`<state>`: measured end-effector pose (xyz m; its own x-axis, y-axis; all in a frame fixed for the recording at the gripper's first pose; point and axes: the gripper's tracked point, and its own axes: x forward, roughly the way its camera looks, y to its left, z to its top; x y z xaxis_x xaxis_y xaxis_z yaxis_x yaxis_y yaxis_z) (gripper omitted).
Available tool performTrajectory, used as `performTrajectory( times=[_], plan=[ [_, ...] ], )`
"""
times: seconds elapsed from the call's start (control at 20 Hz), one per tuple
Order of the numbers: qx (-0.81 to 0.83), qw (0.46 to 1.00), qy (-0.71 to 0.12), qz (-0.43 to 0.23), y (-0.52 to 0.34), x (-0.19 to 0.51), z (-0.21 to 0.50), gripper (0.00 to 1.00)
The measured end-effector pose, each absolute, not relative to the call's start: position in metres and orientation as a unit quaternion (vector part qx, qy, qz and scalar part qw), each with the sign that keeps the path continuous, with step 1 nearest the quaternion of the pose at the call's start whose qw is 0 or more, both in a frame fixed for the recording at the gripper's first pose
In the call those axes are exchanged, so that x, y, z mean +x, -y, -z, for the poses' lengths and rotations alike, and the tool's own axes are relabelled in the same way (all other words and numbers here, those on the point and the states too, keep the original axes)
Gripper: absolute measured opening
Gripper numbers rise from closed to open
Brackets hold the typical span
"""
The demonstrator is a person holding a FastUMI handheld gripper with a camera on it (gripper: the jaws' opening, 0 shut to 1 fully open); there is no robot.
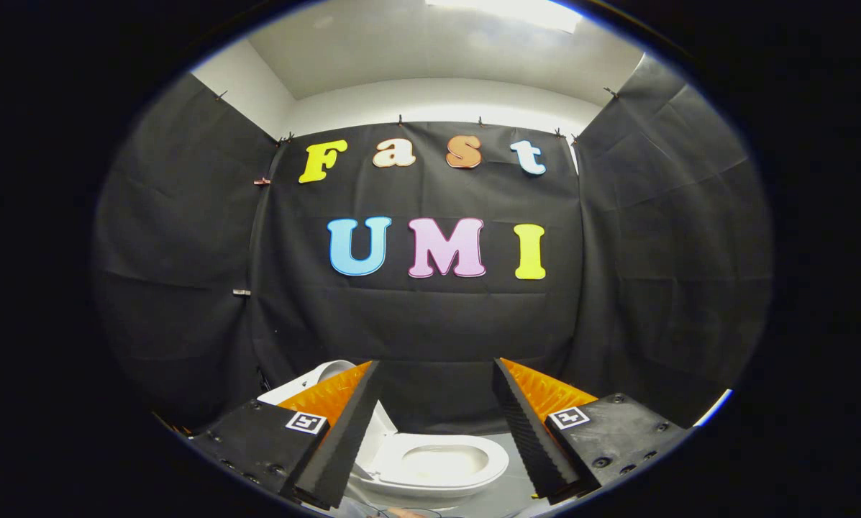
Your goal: Open the toilet lid.
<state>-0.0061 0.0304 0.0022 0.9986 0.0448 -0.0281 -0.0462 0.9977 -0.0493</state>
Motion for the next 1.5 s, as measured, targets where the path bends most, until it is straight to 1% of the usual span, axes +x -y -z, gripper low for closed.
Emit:
performTrajectory(
  times=[1.5],
  plan=[
    [-0.030, 0.998, -0.031, -0.036, -0.038, 0.003, 0.013, 0.96]
  ],
)
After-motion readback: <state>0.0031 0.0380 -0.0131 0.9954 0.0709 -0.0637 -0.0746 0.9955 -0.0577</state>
